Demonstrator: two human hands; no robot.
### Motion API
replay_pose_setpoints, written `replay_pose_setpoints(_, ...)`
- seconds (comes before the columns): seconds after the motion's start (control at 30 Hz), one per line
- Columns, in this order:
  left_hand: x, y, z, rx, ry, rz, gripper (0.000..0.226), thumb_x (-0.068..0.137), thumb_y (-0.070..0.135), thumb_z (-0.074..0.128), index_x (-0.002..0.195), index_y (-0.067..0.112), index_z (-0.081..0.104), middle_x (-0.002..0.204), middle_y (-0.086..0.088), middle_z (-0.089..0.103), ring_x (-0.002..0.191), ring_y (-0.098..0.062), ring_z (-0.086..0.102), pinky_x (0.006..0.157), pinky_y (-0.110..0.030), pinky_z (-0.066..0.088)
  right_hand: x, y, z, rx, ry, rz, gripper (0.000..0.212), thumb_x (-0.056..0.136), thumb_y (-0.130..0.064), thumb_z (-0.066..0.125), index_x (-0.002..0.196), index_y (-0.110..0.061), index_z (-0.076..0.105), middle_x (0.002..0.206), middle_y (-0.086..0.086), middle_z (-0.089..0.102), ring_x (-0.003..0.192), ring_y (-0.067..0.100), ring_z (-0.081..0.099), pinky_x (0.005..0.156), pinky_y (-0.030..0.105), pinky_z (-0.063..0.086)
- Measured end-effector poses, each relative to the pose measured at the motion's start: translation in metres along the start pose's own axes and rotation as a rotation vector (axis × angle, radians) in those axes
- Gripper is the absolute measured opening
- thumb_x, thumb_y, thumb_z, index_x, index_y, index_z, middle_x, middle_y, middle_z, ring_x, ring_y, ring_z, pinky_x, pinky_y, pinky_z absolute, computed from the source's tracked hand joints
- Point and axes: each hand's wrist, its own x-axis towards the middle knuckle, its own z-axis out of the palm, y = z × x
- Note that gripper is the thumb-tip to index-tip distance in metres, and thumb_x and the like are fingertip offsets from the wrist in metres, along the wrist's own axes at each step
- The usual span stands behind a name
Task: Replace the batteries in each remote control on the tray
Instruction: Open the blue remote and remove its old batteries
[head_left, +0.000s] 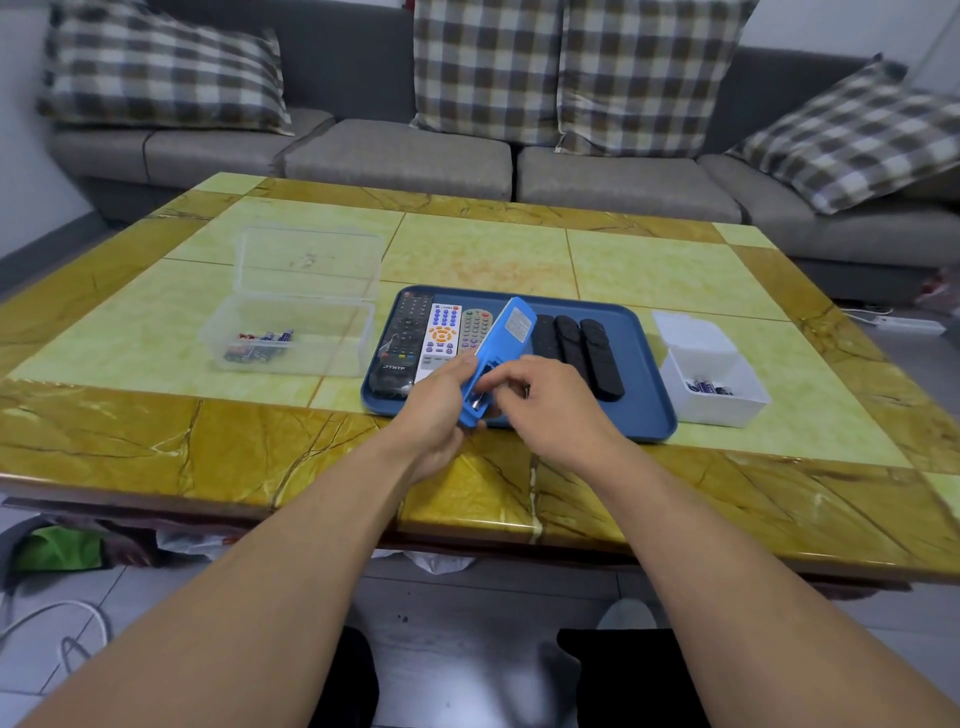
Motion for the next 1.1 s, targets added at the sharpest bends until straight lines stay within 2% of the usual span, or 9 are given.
replay_pose_setpoints(0.07, -0.003, 0.002, 0.000, -0.018, -0.012, -0.017, 0.032, 0.109, 0.024, 0.037, 0.119, 0.018, 0.067, 0.095, -0.003, 0.075, 0.076, -0.016, 0.066, 0.057, -0.026, 0.045, 0.002, 0.000, 0.001, -0.227, -0.019, -0.066, 0.020, 0.091, -0.028, 0.060, 0.095, -0.039, 0.075, 0.077, -0.011, 0.053, 0.077, 0.007, 0.053, 0.067, 0.031, 0.045)
replay_pose_setpoints(0.17, -0.004, 0.003, -0.003, 0.062, -0.009, -0.055, 0.033, 0.109, 0.025, 0.036, 0.115, 0.020, 0.068, 0.080, 0.001, 0.074, 0.066, -0.014, 0.056, 0.057, -0.028, 0.036, 0.001, -0.004, -0.004, -0.383, -0.085, -0.088, 0.019, 0.092, -0.037, 0.061, 0.100, -0.048, 0.074, 0.086, -0.014, 0.059, 0.088, 0.010, 0.055, 0.069, 0.032, 0.046)
replay_pose_setpoints(0.37, -0.005, 0.000, -0.010, 0.171, -0.076, -0.105, 0.039, 0.109, 0.024, 0.032, 0.123, 0.021, 0.068, 0.088, 0.000, 0.070, 0.059, -0.009, 0.048, 0.054, -0.024, 0.034, 0.002, -0.008, -0.003, -0.520, -0.097, -0.125, 0.018, 0.091, -0.045, 0.059, 0.101, -0.054, 0.071, 0.098, -0.015, 0.071, 0.097, 0.010, 0.059, 0.066, 0.028, 0.037)
replay_pose_setpoints(0.53, -0.006, 0.001, -0.013, 0.051, -0.090, -0.124, 0.038, 0.110, 0.020, 0.031, 0.130, 0.018, 0.064, 0.120, -0.010, 0.071, 0.095, -0.019, 0.066, 0.069, -0.028, 0.049, 0.000, -0.012, 0.004, -0.620, -0.041, -0.217, 0.022, 0.086, -0.053, 0.057, 0.102, -0.049, 0.072, 0.092, -0.010, 0.072, 0.089, 0.016, 0.064, 0.065, 0.029, 0.044)
replay_pose_setpoints(0.7, -0.002, 0.004, -0.012, -0.142, -0.042, -0.153, 0.034, 0.108, 0.015, 0.039, 0.131, 0.009, 0.062, 0.115, -0.010, 0.074, 0.092, -0.020, 0.073, 0.077, -0.035, 0.060, -0.001, -0.015, 0.015, -0.642, 0.020, -0.277, 0.020, 0.085, -0.044, 0.053, 0.095, -0.033, 0.067, 0.086, -0.003, 0.070, 0.079, 0.024, 0.065, 0.061, 0.032, 0.041)
replay_pose_setpoints(0.87, 0.003, 0.005, -0.018, -0.174, 0.018, -0.162, 0.030, 0.106, 0.018, 0.045, 0.127, 0.008, 0.063, 0.114, -0.012, 0.075, 0.103, -0.025, 0.072, 0.087, -0.040, 0.059, 0.002, -0.020, 0.013, -0.586, -0.080, -0.260, 0.019, 0.088, -0.037, 0.052, 0.098, -0.032, 0.067, 0.085, -0.007, 0.058, 0.083, 0.023, 0.061, 0.063, 0.032, 0.042)
replay_pose_setpoints(0.93, 0.004, 0.004, -0.021, -0.119, 0.029, -0.174, 0.031, 0.107, 0.020, 0.044, 0.129, 0.009, 0.063, 0.114, -0.012, 0.074, 0.097, -0.026, 0.072, 0.076, -0.037, 0.058, 0.005, -0.019, 0.010, -0.543, -0.174, -0.244, 0.022, 0.090, -0.034, 0.053, 0.107, -0.034, 0.067, 0.090, -0.008, 0.052, 0.089, 0.021, 0.058, 0.069, 0.034, 0.046)
replay_pose_setpoints(1.0, 0.004, 0.005, -0.025, -0.012, 0.030, -0.191, 0.034, 0.107, 0.021, 0.040, 0.129, 0.010, 0.064, 0.102, -0.013, 0.072, 0.074, -0.022, 0.066, 0.053, -0.028, 0.049, 0.007, -0.014, 0.006, -0.512, -0.257, -0.249, 0.027, 0.094, -0.030, 0.054, 0.118, -0.037, 0.065, 0.094, -0.009, 0.046, 0.096, 0.019, 0.054, 0.079, 0.037, 0.049)
replay_pose_setpoints(1.1, 0.001, 0.007, -0.031, 0.102, -0.005, -0.189, 0.036, 0.107, 0.021, 0.037, 0.128, 0.009, 0.064, 0.089, -0.011, 0.065, 0.057, -0.017, 0.053, 0.044, -0.025, 0.039, 0.013, -0.009, 0.008, -0.453, -0.280, -0.262, 0.024, 0.097, -0.026, 0.056, 0.116, -0.035, 0.068, 0.092, -0.007, 0.044, 0.096, 0.018, 0.052, 0.081, 0.036, 0.046)
